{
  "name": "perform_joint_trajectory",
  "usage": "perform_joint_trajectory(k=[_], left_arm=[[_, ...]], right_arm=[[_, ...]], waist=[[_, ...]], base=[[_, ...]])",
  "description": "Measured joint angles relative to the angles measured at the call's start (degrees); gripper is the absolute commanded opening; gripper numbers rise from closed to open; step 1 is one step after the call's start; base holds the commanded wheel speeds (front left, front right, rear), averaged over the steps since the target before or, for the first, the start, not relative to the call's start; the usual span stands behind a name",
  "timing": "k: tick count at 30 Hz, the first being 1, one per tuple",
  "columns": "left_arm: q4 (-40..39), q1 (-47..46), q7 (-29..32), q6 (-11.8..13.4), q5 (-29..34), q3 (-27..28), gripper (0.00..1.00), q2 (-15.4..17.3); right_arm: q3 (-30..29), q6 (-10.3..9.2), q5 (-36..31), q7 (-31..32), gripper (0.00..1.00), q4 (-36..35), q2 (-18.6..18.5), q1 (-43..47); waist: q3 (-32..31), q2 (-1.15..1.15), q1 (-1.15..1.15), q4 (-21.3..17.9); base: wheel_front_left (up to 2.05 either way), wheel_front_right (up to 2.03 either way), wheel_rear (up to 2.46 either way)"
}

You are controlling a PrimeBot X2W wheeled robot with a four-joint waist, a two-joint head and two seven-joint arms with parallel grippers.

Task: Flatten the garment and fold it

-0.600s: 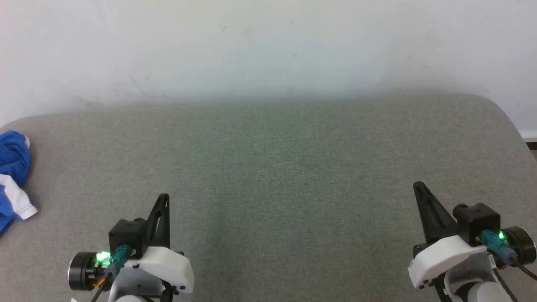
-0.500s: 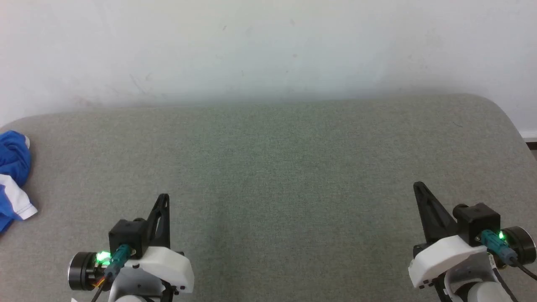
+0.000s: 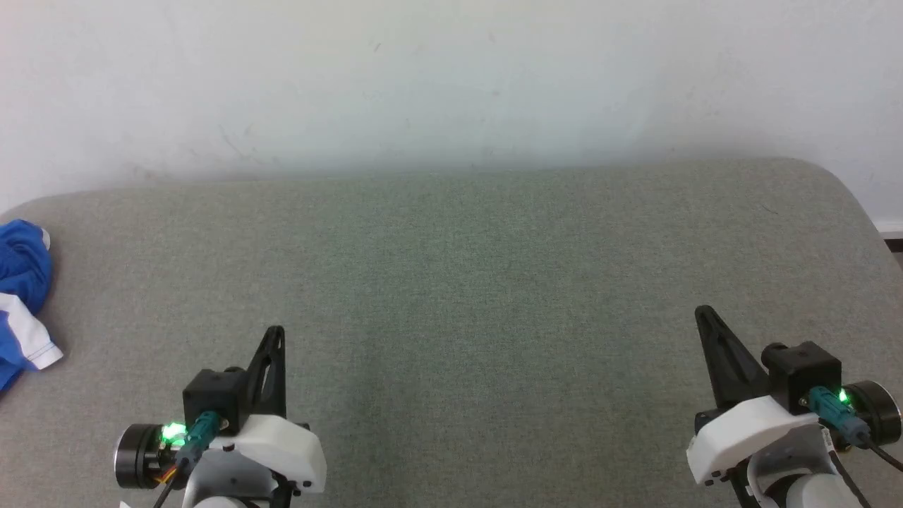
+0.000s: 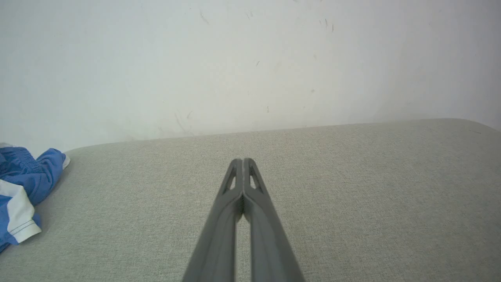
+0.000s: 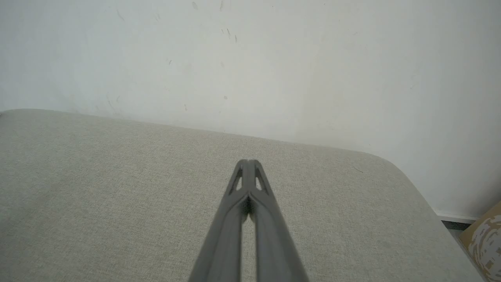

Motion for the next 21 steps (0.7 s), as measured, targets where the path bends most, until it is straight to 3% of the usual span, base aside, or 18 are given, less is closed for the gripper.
perform_joint_trajectory(k=[10, 11, 21], left_arm=[[0.0, 0.0, 0.0, 0.0, 0.0, 0.0, 0.0, 0.0], [0.0, 0.0, 0.0, 0.0, 0.0, 0.0, 1.0, 0.0], [0.3, 0.03, -0.36, -0.03, -0.22, -0.32, 1.0, 0.01]], right_arm=[[0.0, 0.0, 0.0, 0.0, 0.0, 0.0, 0.0, 0.0], [0.0, 0.0, 0.0, 0.0, 1.0, 0.0, 0.0, 0.0], [-0.01, 0.0, 0.21, -0.18, 1.0, 0.08, -0.03, 0.02]], waist=[[0.0, 0.0, 0.0, 0.0], [0.0, 0.0, 0.0, 0.0], [0.0, 0.0, 0.0, -0.05]], base=[[0.0, 0.0, 0.0], [0.0, 0.0, 0.0], [0.0, 0.0, 0.0]])
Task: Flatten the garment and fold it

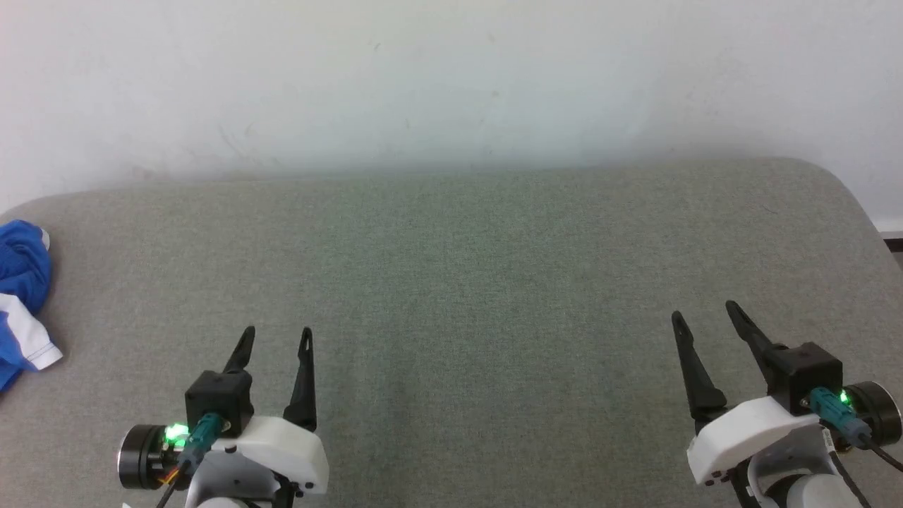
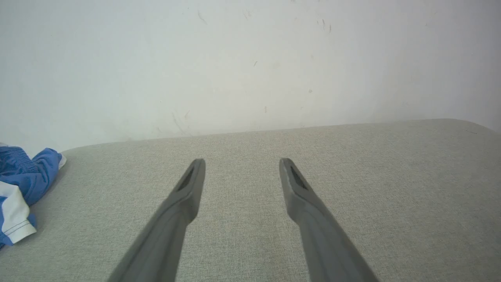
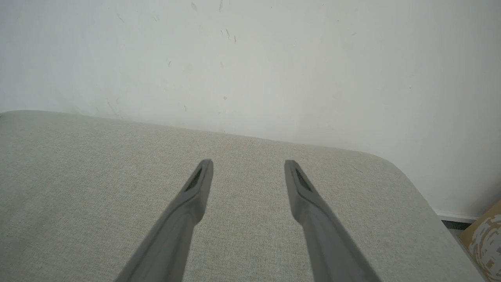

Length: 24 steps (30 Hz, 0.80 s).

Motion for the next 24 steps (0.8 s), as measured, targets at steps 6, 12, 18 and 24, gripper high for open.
perform_joint_trajectory(k=[6, 12, 18, 24], left_arm=[[0.41, -0.01, -0.75, 0.0, -1.09, -0.38, 1.0, 0.0], [0.62, -0.03, -1.29, 0.0, -1.75, -0.76, 1.0, 0.0], [0.84, -0.1, -2.19, 0.0, -2.34, -1.07, 1.0, -0.01], [1.09, -0.3, -2.78, 0.01, -3.13, -1.19, 1.0, -0.01]], right_arm=[[-0.18, 0.0, 0.13, -0.63, 1.0, 0.33, 0.0, 0.01], [-0.51, 0.0, 0.7, -1.42, 1.0, 0.55, -0.01, 0.03], [-0.91, 0.0, 0.99, -1.99, 1.0, 0.6, 0.0, 0.1], [-1.33, 0.0, 1.05, -2.52, 1.0, 0.51, 0.0, 0.19]], waist=[[-0.01, 0.0, 0.0, -0.01], [0.12, 0.0, 0.0, 0.14], [0.21, 0.0, 0.0, 0.77], [0.32, 0.0, 0.0, 1.97]], base=[[0.0, 0.0, 0.0], [0.0, 0.0, 0.0], [0.0, 0.0, 0.0], [0.0, 0.0, 0.0]])
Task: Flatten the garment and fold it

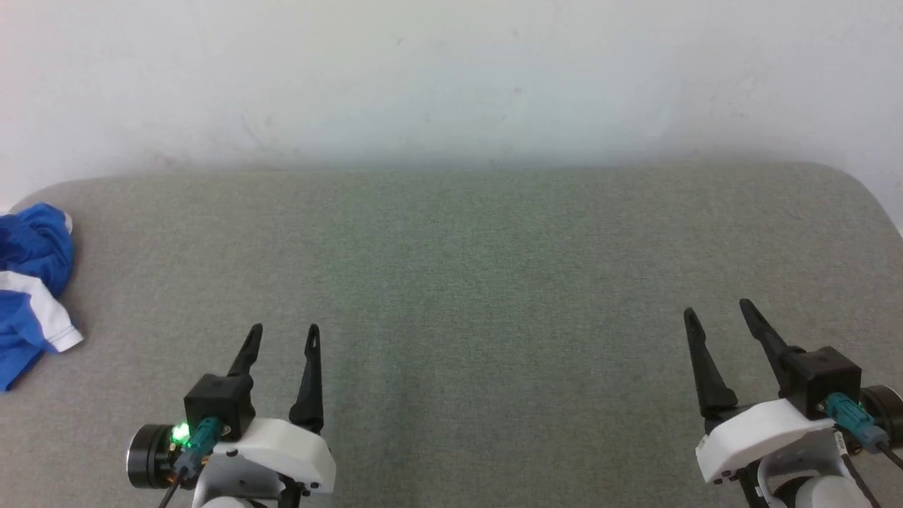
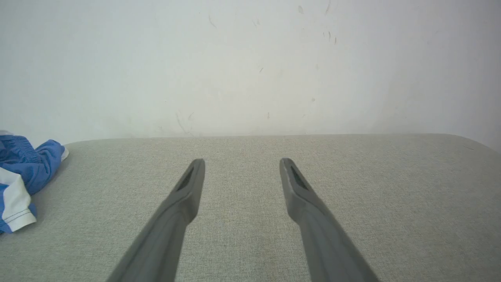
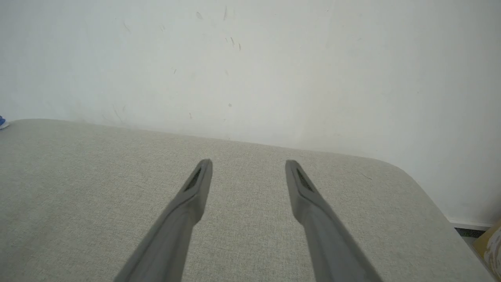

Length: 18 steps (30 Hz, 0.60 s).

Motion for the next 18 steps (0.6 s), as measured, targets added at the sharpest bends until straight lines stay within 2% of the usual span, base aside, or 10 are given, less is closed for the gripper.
perform_joint_trajectory(k=[18], left_arm=[[-0.4, -0.87, -2.16, 0.82, -1.78, 0.6, 1.0, 0.0]], right_arm=[[-0.46, 0.0, -0.03, -0.4, 1.0, -1.52, 0.0, 0.1]], waist=[[1.21, 0.0, 0.0, 5.69]], base=[[0.0, 0.0, 0.0]])
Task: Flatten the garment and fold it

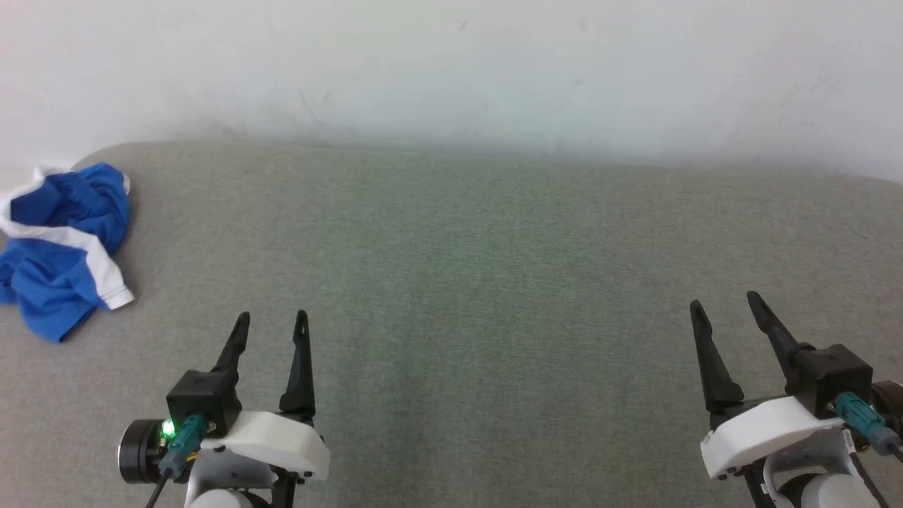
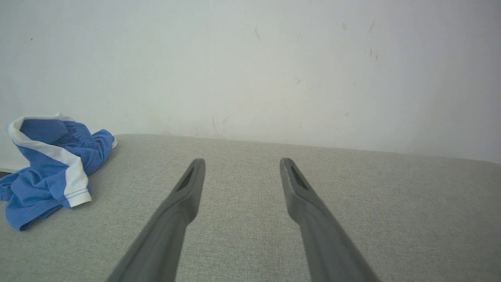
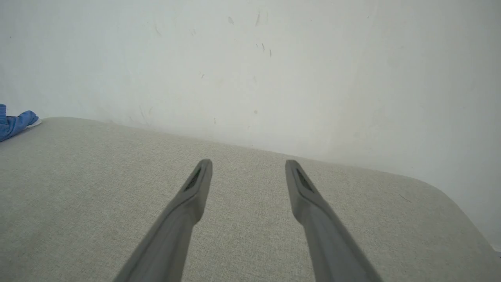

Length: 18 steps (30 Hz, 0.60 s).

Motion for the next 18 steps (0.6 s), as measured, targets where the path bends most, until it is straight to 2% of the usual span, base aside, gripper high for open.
perform_joint_trajectory(k=[18], left_arm=[[-0.57, -0.37, -2.18, 1.46, -3.12, 1.18, 1.0, 0.0]], right_arm=[[0.36, 0.0, -0.2, -0.02, 1.0, -1.97, 0.02, 0.0]], waist=[[1.51, 0.0, 0.0, 8.15]], base=[[0.0, 0.0, 0.0]])
